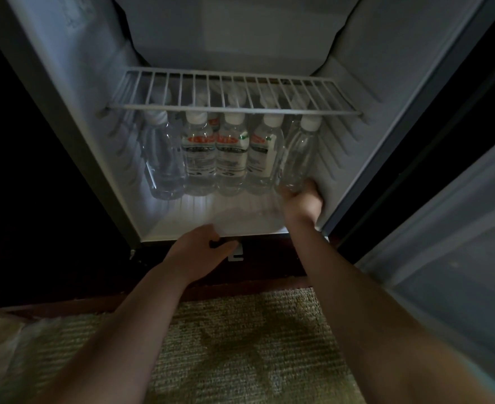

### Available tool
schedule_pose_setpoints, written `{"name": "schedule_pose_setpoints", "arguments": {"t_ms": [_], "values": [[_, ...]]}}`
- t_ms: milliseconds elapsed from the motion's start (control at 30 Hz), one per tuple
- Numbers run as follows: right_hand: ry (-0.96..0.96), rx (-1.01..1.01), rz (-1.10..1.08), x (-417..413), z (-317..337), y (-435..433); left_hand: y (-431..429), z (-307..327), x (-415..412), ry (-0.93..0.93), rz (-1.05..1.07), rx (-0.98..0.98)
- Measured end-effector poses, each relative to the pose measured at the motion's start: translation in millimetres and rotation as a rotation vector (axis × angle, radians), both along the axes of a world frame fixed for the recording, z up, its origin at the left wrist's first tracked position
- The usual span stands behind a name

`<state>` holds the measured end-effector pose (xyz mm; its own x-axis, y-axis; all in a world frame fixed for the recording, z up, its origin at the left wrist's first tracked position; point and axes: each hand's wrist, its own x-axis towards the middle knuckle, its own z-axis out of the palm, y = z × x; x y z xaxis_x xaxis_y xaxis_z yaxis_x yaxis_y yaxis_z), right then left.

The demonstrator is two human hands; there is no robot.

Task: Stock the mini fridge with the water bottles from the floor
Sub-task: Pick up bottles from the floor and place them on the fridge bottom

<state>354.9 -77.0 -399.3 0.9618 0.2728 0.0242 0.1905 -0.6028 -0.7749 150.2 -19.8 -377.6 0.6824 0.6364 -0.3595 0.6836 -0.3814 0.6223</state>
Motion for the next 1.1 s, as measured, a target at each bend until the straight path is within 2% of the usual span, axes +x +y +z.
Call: {"name": "schedule_pose_setpoints", "arguments": {"t_ms": [100, 233, 700, 833, 1000, 1100], "values": [[-0.074, 0.036, -0.015, -9.7, 5.8, -5.4, -1.4, 1.4, 0.6, 0.006, -0.017, 0.009], [-0.098, -0.023, 0.001, 0.1, 14.9, 0.7, -0.9, -1.9, -0.9, 0.017, -0.017, -0.002], [-0.066, -0.227, 0.043, 6.3, 26.9, 0.2, 0.4, 0.4, -2.0, 0.027, -0.037, -0.041], [-0.079, -0.195, 0.079, 4.1, 32.5, 5.0, -3.6, -1.1, -5.1, 0.041, -0.041, -0.054], [0.047, -0.14, 0.038, -19.6, 34.4, -9.2, -5.0, 24.1, -9.1, 0.078, -0.057, -0.011], [0.147, -0.124, 0.13, -43.8, 35.9, -28.4, -9.4, 50.5, -12.6, 0.159, -0.089, 0.055]]}}
